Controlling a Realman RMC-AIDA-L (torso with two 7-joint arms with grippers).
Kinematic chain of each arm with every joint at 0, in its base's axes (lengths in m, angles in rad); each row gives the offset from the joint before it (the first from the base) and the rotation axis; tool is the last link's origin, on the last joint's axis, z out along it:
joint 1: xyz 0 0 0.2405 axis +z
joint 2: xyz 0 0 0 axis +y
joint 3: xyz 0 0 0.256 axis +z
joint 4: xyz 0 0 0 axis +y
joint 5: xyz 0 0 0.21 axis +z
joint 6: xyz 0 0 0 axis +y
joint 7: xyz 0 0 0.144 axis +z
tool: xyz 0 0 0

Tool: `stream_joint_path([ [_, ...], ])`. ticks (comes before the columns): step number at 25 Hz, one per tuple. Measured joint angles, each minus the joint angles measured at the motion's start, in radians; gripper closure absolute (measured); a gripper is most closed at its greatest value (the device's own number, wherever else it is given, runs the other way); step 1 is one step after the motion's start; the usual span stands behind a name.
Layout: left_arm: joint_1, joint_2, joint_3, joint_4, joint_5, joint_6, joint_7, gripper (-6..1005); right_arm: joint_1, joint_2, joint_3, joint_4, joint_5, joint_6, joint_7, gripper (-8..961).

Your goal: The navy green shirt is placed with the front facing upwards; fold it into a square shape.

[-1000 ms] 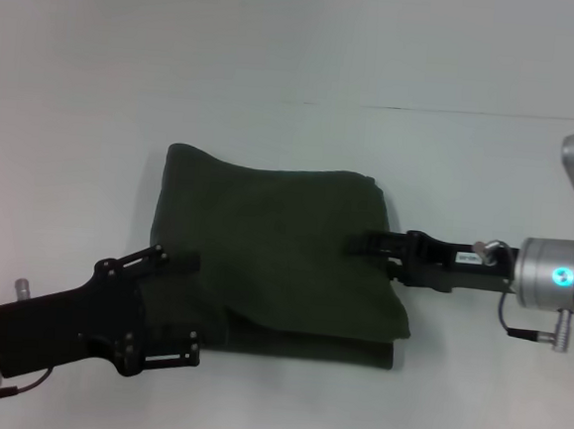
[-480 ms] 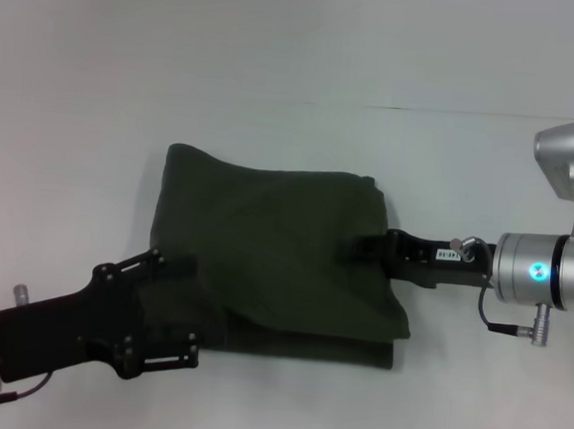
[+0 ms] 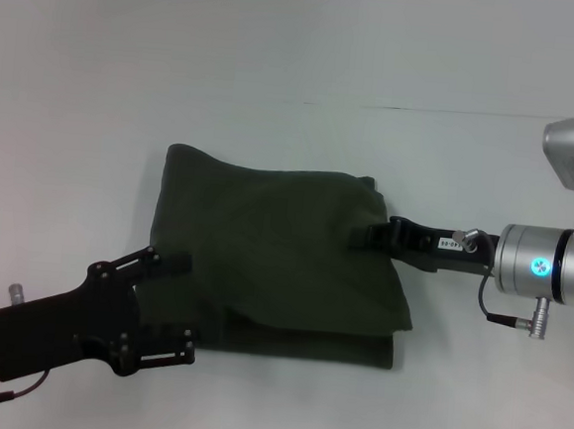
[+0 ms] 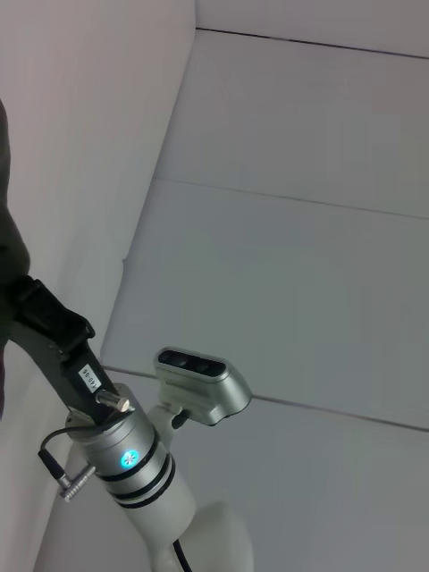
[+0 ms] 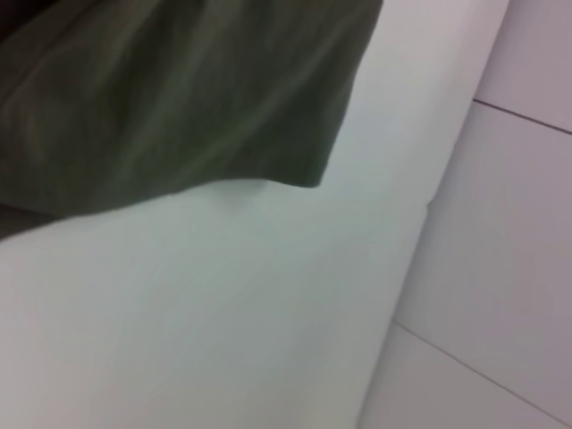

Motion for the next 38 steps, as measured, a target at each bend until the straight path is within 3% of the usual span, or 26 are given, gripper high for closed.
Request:
stream_joint_path([
  [6,-0.005,0.000,0.000,-0.001,-0.001,0.000,-0.010,91,0.011,0.003,-0.003,-0.004,0.076,-0.007,-0.157,919],
  [16,-0.014,0.002,-0.002,-0.014,-0.018,-0.002,-0.030,91,0.020,0.000,-0.008,-0.077,0.125,-0.138,-0.240,918],
  [27,-0.015,0.001,-0.002,-0.026,-0.028,-0.004,-0.055,91,-0.013,-0.030,-0.062,-0.082,0.122,-0.126,-0.228,915],
  [38,-0.020,-0.002,-0.002,-0.040,-0.031,-0.015,-0.068,91,-0.013,-0.022,-0.071,-0.073,0.047,-0.028,-0.220,907],
])
